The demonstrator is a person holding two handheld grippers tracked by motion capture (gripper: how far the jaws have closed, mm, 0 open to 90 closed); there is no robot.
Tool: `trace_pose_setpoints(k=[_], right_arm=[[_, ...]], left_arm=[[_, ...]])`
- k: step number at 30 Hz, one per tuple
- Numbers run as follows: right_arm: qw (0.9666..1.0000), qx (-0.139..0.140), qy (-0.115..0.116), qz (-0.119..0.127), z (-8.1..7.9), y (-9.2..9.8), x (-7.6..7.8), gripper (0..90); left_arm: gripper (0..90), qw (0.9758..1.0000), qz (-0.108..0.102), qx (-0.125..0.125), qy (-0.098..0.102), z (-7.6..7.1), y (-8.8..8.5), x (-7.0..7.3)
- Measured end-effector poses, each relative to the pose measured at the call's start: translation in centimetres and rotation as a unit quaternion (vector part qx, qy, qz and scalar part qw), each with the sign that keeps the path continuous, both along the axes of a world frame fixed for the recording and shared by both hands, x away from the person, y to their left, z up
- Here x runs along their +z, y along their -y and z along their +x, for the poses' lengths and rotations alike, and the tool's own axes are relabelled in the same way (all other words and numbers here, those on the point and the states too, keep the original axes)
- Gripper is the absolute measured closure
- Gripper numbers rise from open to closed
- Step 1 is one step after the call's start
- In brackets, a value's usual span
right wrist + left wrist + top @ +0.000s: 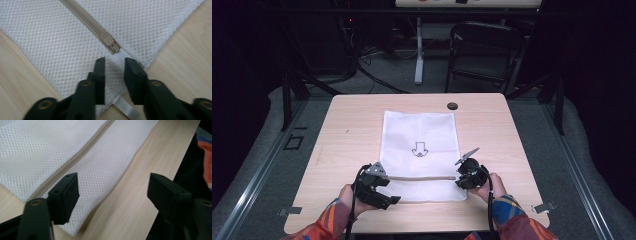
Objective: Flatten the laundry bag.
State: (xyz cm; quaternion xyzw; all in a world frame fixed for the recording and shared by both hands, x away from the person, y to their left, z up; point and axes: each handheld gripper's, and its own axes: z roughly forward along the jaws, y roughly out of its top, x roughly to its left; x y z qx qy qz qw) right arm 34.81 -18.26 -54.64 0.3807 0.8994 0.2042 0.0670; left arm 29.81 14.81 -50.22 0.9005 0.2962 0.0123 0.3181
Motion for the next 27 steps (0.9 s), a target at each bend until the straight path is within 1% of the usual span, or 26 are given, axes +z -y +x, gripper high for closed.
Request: trace_pose_setpoints(k=[1, 2, 3, 4, 5, 6, 7, 8, 9, 10, 11, 12, 13, 14, 15, 17, 18, 22, 24, 27], right_arm=[[1.0000, 0.002, 0.000, -0.002, 0.0, 0.0, 0.2, 61.6], [1.0000, -0.001, 0.003, 0.003, 0.1, 0.0, 0.3, 58.7], [0.9999, -0.004, 0.004, 0.010, 0.1, 0.0, 0.4, 54.2], [0.9999, -0.007, 0.006, 0.014, 0.1, 0.1, 0.6, 47.0], [0.9996, -0.015, 0.007, 0.024, 0.2, 0.3, 0.6, 35.3], [0.9992, -0.022, 0.011, 0.033, 0.2, 0.4, 0.6, 31.5], [0.9992, -0.022, 0.011, 0.033, 0.2, 0.4, 0.6, 31.5], [0.9988, -0.028, 0.009, 0.039, 0.1, 0.4, 0.7, 27.7], [0.9993, -0.022, 0.012, 0.029, 0.2, 0.6, 0.8, 24.3], [0.9993, -0.021, 0.012, 0.030, 0.2, 0.6, 0.9, 21.2], [0.9989, -0.025, 0.010, 0.037, 0.2, 0.6, 0.9, 18.0], [0.9989, -0.025, 0.010, 0.037, 0.2, 0.6, 0.9, 18.0], [0.9990, -0.026, 0.015, 0.034, 0.2, 0.7, 0.9, 15.2], [0.9989, -0.027, 0.014, 0.035, 0.2, 0.7, 0.9, 14.7], [0.9989, -0.027, 0.014, 0.035, 0.2, 0.7, 0.9, 14.7], [0.9988, -0.028, 0.016, 0.036, 0.2, 0.7, 0.9, 14.6], [0.9989, -0.027, 0.015, 0.035, 0.2, 0.8, 0.9, 14.7], [0.9990, -0.028, 0.013, 0.033, 0.2, 0.8, 0.9, 15.0], [0.9988, -0.028, 0.012, 0.039, 0.2, 0.8, 0.9, 15.1], [0.9989, -0.027, 0.014, 0.034, 0.3, 0.8, 0.9, 15.9]], left_arm=[[22.3, 1.0000, 0.002, -0.002, 0.005, 0.1, 0.1, 0.0], [20.3, 0.9999, 0.004, 0.000, 0.010, 0.3, 0.3, 0.0], [18.2, 0.9999, 0.003, 0.000, 0.012, 0.5, 0.5, 0.0], [16.5, 0.9999, 0.003, -0.001, 0.017, 0.7, 0.7, -0.1], [15.6, 0.9998, 0.003, -0.001, 0.020, 0.9, 0.9, -0.1], [15.3, 0.9997, 0.006, -0.003, 0.023, 1.1, 1.1, -0.1], [15.3, 0.9997, 0.005, -0.004, 0.024, 1.3, 1.4, -0.2], [15.5, 0.9996, 0.007, -0.004, 0.025, 1.6, 1.6, -0.2], [15.2, 0.9996, 0.006, -0.006, 0.027, 1.8, 1.9, -0.3], [15.1, 0.9995, 0.008, -0.006, 0.030, 2.0, 2.1, -0.3], [15.1, 0.9994, 0.009, -0.009, 0.033, 2.4, 2.5, -0.3], [15.0, 0.9994, 0.009, -0.009, 0.033, 2.4, 2.5, -0.3], [15.0, 0.9993, 0.008, -0.009, 0.035, 2.6, 2.7, -0.4], [15.0, 0.9992, 0.008, -0.010, 0.038, 3.0, 3.1, -0.4], [15.0, 0.9992, 0.008, -0.010, 0.038, 3.0, 3.1, -0.4], [15.0, 0.9990, 0.010, -0.012, 0.041, 3.8, 3.7, -0.6], [15.0, 0.9990, 0.010, -0.012, 0.041, 3.8, 3.7, -0.6], [15.0, 0.9989, 0.014, -0.014, 0.043, 4.7, 4.5, -0.8], [15.0, 0.9989, 0.015, -0.014, 0.042, 4.9, 4.9, -0.9], [15.0, 0.9988, 0.018, -0.018, 0.043, 5.3, 5.3, -1.1]])
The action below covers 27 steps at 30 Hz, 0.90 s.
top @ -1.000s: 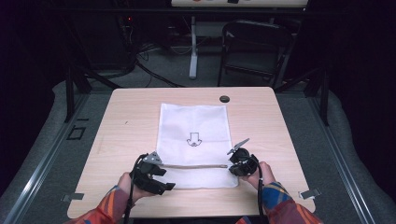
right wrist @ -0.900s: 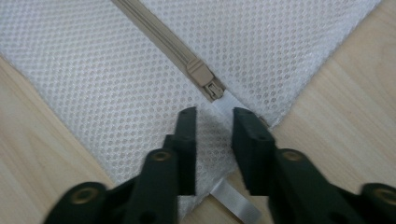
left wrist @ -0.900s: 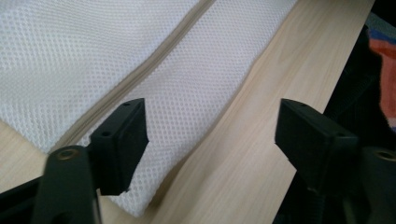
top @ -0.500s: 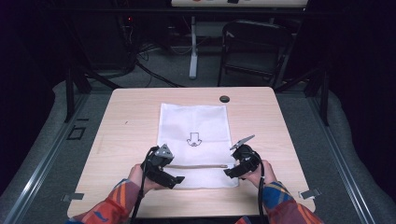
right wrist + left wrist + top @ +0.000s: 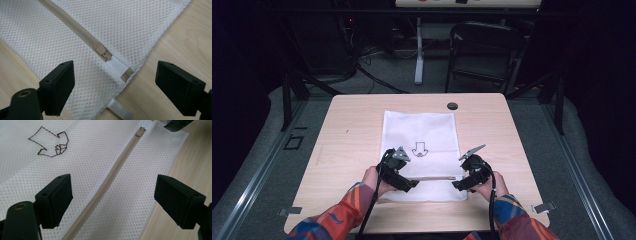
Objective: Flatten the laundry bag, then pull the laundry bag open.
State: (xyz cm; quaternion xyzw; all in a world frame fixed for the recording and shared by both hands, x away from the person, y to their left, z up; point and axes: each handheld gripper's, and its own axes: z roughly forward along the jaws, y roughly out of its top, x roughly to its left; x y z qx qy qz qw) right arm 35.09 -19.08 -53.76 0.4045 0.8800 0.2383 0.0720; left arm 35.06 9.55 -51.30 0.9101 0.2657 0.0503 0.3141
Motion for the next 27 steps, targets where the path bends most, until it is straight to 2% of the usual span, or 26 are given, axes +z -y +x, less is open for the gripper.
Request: trace_pose_setpoints(k=[7, 8, 9, 12, 16, 17, 19, 26, 27], right_arm=[[1.0000, 0.003, -0.003, -0.001, -0.1, -0.1, 0.0, 17.0], [1.0000, -0.003, -0.001, 0.007, -0.1, -0.1, -0.1, 17.1], [1.0000, 0.004, -0.002, -0.001, -0.1, -0.1, 0.0, 17.2], [1.0000, 0.001, 0.002, 0.002, -0.2, 0.0, -0.1, 18.6], [1.0000, -0.003, 0.004, 0.005, -0.1, -0.2, -0.1, 25.3], [1.0000, 0.001, 0.007, -0.003, -0.1, -0.2, 0.0, 27.1], [1.0000, 0.002, 0.007, -0.002, -0.1, -0.2, -0.1, 27.6], [0.9999, -0.001, 0.009, 0.007, -0.1, -0.2, -0.2, 37.2], [0.9999, 0.004, 0.011, 0.000, 0.0, -0.2, -0.2, 40.3]], left_arm=[[15.3, 1.0000, 0.000, 0.000, 0.003, 0.6, 0.8, -0.2], [15.4, 1.0000, 0.001, -0.003, 0.002, 0.7, 0.9, -0.1], [15.4, 1.0000, -0.001, -0.003, 0.004, 0.8, 1.1, -0.2], [15.7, 1.0000, 0.000, -0.005, 0.006, 1.0, 1.5, -0.3], [15.8, 0.9999, 0.004, -0.016, 0.005, 1.5, 2.3, -0.7], [15.7, 0.9998, 0.003, -0.017, 0.004, 1.6, 2.6, -0.8], [15.6, 0.9997, 0.009, -0.023, 0.005, 1.8, 3.1, -0.9], [14.8, 0.9990, 0.008, -0.044, 0.004, 2.4, 5.4, -1.7], [14.6, 0.9988, 0.011, -0.047, 0.004, 2.4, 5.6, -1.8]])
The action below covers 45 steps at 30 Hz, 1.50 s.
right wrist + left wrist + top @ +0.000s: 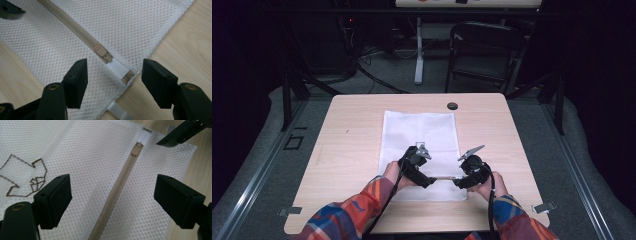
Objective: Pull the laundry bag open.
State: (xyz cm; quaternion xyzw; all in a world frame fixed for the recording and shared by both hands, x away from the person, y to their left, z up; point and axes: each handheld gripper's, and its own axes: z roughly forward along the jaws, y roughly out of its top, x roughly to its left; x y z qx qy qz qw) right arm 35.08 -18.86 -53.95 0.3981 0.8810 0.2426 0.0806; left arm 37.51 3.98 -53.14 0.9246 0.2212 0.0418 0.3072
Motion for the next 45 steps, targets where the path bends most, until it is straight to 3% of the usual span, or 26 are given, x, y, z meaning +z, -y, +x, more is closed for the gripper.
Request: trace_pose_setpoints(k=[3, 4, 7, 9, 13, 18, 23, 24, 26, 28, 35, 45], right_arm=[[1.0000, 0.003, -0.004, 0.002, 0.0, 0.0, -0.1, 45.1], [1.0000, 0.004, -0.006, 0.005, 0.0, -0.1, -0.1, 51.5], [0.9999, 0.008, -0.007, 0.003, 0.0, -0.2, -0.1, 59.3], [0.9999, 0.011, 0.000, -0.002, 0.0, -0.1, -0.1, 69.0], [0.9999, 0.009, 0.008, 0.000, 0.0, 0.0, -0.2, 77.9], [0.9999, -0.002, 0.007, 0.013, 0.2, 0.5, -0.8, 89.0], [1.0000, 0.000, 0.002, 0.003, 0.2, 0.5, -1.3, 90.0], [1.0000, 0.000, 0.002, 0.003, 0.2, 0.5, -1.3, 90.0], [1.0000, -0.004, 0.002, 0.007, 0.2, 0.4, -1.5, 90.0], [0.9999, -0.008, 0.003, 0.007, 0.2, 0.4, -1.7, 90.0], [0.9999, -0.007, 0.010, 0.005, 0.2, 0.4, -1.8, 90.0], [0.9998, -0.002, 0.018, -0.005, 0.1, 0.1, -1.9, 90.0]], left_arm=[[14.7, 1.0000, 0.002, -0.009, -0.001, 0.2, 0.9, -0.4], [14.8, 0.9999, 0.003, -0.011, 0.001, 0.2, 1.2, -0.5], [15.1, 0.9997, 0.001, -0.025, 0.001, 0.1, 2.1, -0.8], [15.9, 0.9994, 0.002, -0.036, 0.000, 0.1, 2.6, -0.9], [16.2, 0.9988, -0.003, -0.048, -0.001, 0.2, 3.4, -1.2], [25.0, 0.9985, -0.016, -0.053, 0.001, 0.4, 4.0, -1.7], [44.0, 0.9979, -0.018, -0.062, 0.005, 0.4, 4.7, -2.0], [44.0, 0.9978, -0.016, -0.063, 0.007, 0.4, 4.8, -2.1], [57.2, 0.9978, -0.016, -0.064, 0.004, 0.3, 5.0, -2.3], [64.4, 0.9977, -0.017, -0.065, 0.006, 0.3, 5.2, -2.5], [71.0, 0.9965, -0.015, -0.082, 0.003, 0.2, 5.9, -3.1], [80.8, 0.9967, -0.027, -0.077, -0.004, 0.4, 6.2, -3.7]])
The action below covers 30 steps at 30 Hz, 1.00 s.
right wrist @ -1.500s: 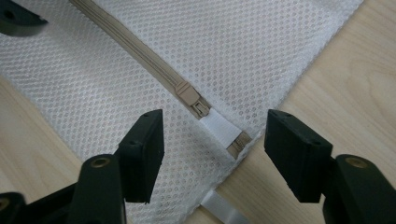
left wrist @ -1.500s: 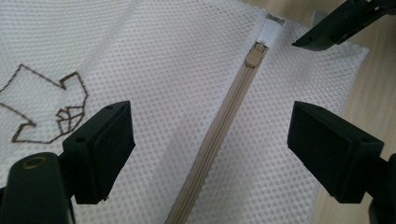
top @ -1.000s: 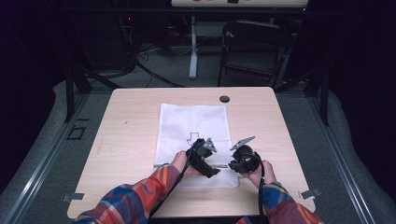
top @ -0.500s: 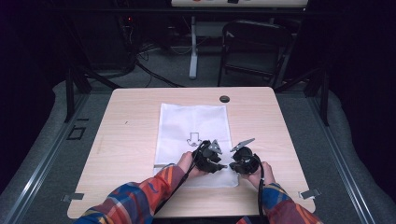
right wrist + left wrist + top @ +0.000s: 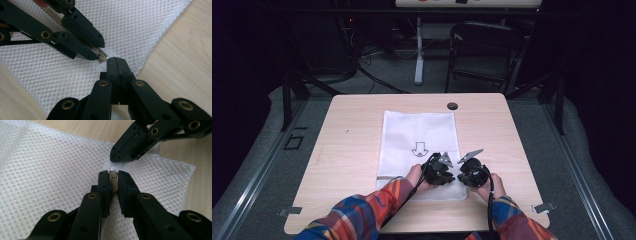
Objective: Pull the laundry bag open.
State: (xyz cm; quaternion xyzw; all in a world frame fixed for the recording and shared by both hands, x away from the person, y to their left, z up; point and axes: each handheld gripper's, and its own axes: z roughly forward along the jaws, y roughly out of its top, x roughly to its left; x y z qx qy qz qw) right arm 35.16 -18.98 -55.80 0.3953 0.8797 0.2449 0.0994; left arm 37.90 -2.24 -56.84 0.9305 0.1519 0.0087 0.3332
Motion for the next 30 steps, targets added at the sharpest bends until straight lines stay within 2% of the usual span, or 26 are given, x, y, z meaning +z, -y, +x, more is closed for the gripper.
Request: trace_pose_setpoints(k=[2, 9, 12, 19, 23, 24, 30], right_arm=[[0.9999, 0.002, -0.001, -0.017, -0.03, -0.12, 0.14, 90.0], [0.9999, -0.009, -0.005, -0.011, -0.09, -0.05, 0.08, 90.0], [0.9999, -0.015, -0.004, 0.002, -0.07, -0.06, -0.05, 90.0], [0.9998, -0.019, -0.007, -0.004, -0.04, -0.06, 0.02, 90.0], [0.9996, -0.026, -0.011, 0.004, -0.10, -0.10, -0.02, 90.0], [0.9997, -0.020, -0.012, -0.005, -0.08, -0.07, 0.09, 90.0], [0.9996, -0.017, -0.023, 0.000, -0.03, 0.02, 0.13, 90.0]], left_arm=[[81.3, 1.0000, 0.001, 0.000, -0.005, 0.04, -0.07, 0.03], [81.5, 0.9999, 0.002, 0.000, -0.012, 0.18, -0.31, 0.09], [81.5, 0.9999, 0.003, -0.001, -0.011, 0.17, -0.33, 0.10], [81.6, 0.9999, 0.002, -0.006, -0.010, 0.24, -0.39, 0.08], [81.7, 0.9999, 0.005, -0.011, -0.011, 0.24, -0.41, 0.12], [81.7, 0.9998, 0.008, -0.012, -0.010, 0.18, -0.41, 0.15], [81.3, 0.9996, 0.006, -0.018, -0.023, 0.40, -0.61, 0.14]])
